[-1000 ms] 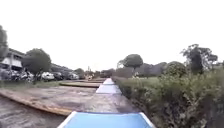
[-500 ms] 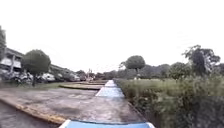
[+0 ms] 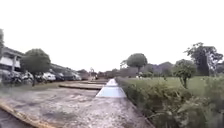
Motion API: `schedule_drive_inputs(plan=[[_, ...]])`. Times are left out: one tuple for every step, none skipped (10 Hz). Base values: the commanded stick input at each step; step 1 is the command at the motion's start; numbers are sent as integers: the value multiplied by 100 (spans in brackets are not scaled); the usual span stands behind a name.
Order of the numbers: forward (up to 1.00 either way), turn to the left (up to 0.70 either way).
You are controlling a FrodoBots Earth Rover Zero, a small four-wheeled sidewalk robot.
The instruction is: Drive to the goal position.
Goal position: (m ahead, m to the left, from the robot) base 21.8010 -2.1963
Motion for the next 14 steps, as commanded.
schedule_drive_inputs(plan=[[50,0],[50,0],[50,0],[50,0],[50,0],[50,0],[50,0],[50,0],[50,0],[50,0],[50,0],[50,0],[50,0],[50,0]])
